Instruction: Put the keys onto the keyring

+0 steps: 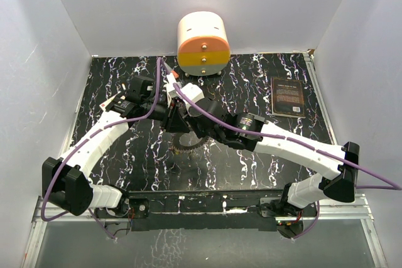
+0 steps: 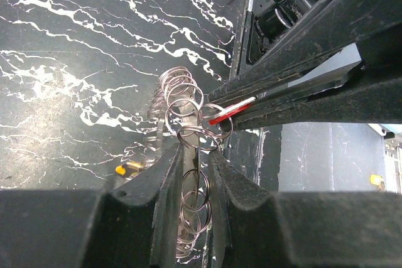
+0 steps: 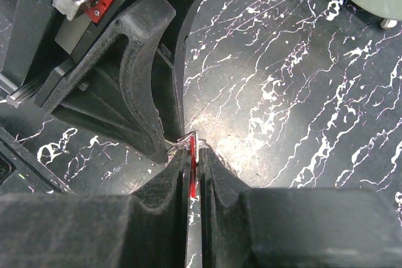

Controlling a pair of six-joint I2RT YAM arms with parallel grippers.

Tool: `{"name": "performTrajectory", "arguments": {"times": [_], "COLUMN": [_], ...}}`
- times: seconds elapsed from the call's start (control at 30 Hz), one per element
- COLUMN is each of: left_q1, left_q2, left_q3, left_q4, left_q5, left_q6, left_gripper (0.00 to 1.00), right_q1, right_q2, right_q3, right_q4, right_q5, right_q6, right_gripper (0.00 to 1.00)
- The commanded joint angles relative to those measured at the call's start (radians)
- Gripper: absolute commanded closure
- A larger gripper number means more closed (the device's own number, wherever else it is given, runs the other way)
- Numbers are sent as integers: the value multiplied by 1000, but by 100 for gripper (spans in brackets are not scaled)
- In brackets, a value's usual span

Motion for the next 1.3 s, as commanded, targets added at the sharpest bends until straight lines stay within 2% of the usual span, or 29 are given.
{"name": "performTrajectory", "arguments": {"times": [0.0,0.4,0.6,0.73,1.13,1.27], "left_q1": [-5,-7,-9,-11,-65,-77], "left_q2": [-20,-20,-19,-14,38,44], "left_q3": [36,26,28,41,89,96], "left_q4": [17,33,26,13,-28,-36], "left_q5": [68,92,71,62,26,15], "left_q6": [-3,-1,5,15,54,64], "left_gripper": [80,82,66,61,58,61], "right_q1": [-4,-4,-5,-5,-4,-4], "right_q2": [-25,-32,-33,-34,-34,-32], "right_q3": [63,68,73,76,95,95], "right_q4": [32,22,15,7,-6,-5], "right_q5": [6,0,-1,-3,-13,-17], "right_q6": [7,27,29,33,39,40], "right_gripper": [92,92,92,92,92,92]}}
